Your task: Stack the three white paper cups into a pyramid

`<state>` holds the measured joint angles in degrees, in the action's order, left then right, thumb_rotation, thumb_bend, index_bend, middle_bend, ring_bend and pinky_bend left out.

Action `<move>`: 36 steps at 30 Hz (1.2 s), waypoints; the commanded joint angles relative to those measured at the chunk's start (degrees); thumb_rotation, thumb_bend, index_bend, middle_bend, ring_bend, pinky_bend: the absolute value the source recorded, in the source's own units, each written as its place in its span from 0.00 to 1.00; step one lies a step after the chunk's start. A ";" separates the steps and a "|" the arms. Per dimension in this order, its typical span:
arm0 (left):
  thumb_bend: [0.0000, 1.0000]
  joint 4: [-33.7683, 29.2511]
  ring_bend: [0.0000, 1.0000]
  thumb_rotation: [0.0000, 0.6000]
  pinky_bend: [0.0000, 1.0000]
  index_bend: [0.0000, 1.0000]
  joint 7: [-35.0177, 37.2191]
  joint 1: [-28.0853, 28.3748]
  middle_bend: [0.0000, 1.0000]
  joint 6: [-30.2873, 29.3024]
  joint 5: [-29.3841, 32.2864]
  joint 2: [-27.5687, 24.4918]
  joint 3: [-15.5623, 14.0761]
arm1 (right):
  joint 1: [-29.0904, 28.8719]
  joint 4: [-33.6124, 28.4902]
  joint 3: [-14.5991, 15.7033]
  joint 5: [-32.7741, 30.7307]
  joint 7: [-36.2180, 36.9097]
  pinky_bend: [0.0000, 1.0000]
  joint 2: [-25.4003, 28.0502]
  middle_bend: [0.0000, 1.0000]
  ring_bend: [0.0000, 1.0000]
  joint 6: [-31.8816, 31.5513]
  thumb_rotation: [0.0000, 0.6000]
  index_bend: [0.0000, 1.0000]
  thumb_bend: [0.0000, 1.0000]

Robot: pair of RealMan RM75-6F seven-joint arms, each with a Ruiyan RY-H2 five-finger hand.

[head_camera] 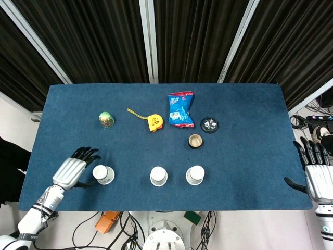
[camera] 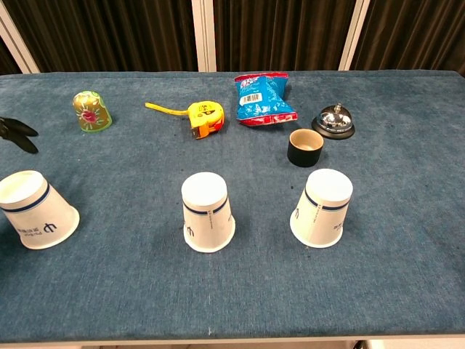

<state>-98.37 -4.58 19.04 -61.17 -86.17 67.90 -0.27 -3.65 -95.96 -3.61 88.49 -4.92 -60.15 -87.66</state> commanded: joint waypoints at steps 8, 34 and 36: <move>0.27 0.43 0.01 1.00 0.03 0.26 -1.36 0.81 0.09 1.27 2.43 1.01 -0.73 | -0.25 0.47 -0.06 -0.34 0.19 0.00 -0.34 0.00 0.00 0.64 1.00 0.00 0.17; 0.35 -5.11 0.02 0.95 0.02 0.41 -1.39 5.86 0.12 2.54 1.29 3.27 1.27 | -0.41 2.62 -0.07 -0.84 2.35 0.00 -1.01 0.00 0.00 1.40 1.00 0.00 0.17; 0.35 -5.85 0.02 0.94 0.02 0.41 -3.03 7.05 0.12 3.58 2.16 4.35 2.01 | -0.25 2.77 -0.01 -0.87 2.56 0.00 -0.97 0.00 0.00 1.23 1.00 0.00 0.17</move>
<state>-103.42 -6.37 25.05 -58.54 -84.75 71.30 0.99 -3.91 -93.21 -3.64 87.63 -2.37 -61.14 -86.41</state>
